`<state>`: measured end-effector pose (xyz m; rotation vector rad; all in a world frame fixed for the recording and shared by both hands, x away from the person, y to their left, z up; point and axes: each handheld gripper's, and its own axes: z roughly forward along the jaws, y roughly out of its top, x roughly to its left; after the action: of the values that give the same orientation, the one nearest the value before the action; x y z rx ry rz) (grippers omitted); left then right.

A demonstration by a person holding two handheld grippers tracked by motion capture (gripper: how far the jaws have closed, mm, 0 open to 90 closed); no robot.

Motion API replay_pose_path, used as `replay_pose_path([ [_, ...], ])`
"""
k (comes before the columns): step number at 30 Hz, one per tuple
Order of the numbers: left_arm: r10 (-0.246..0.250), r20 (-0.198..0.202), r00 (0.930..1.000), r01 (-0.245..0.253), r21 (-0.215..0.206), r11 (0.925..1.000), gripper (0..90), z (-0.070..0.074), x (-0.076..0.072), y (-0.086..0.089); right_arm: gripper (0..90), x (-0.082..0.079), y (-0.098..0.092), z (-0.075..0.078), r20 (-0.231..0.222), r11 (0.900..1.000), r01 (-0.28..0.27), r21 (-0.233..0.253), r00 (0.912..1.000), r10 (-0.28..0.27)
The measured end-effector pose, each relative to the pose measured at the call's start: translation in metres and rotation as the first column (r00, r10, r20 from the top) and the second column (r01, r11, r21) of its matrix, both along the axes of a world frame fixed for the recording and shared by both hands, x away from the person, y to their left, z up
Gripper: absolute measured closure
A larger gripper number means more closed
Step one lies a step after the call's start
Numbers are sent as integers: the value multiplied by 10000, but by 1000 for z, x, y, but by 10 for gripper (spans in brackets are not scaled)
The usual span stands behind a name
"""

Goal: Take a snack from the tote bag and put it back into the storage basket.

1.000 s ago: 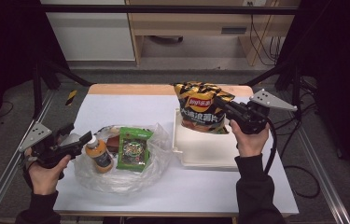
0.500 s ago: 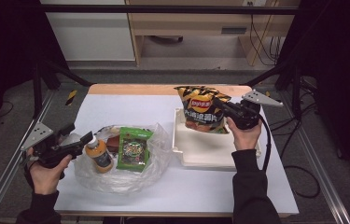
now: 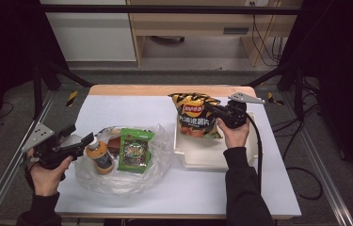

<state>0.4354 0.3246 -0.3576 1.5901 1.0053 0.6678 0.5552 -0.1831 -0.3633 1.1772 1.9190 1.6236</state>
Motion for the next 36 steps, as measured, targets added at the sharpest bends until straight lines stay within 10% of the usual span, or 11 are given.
replay_pose_path([
  [25, -65, -29, 10000, 65, 2, 10000, 196, -1, 1, -2, 409, 32, 2, -25, 911, 9738, 2179, -644, 9731, -2117],
  [36, -40, -24, 10000, 40, 19, 10000, 196, -1, 1, -2, 223, 22, -6, -13, 1199, 9662, 2475, -715, 9638, -2380],
])
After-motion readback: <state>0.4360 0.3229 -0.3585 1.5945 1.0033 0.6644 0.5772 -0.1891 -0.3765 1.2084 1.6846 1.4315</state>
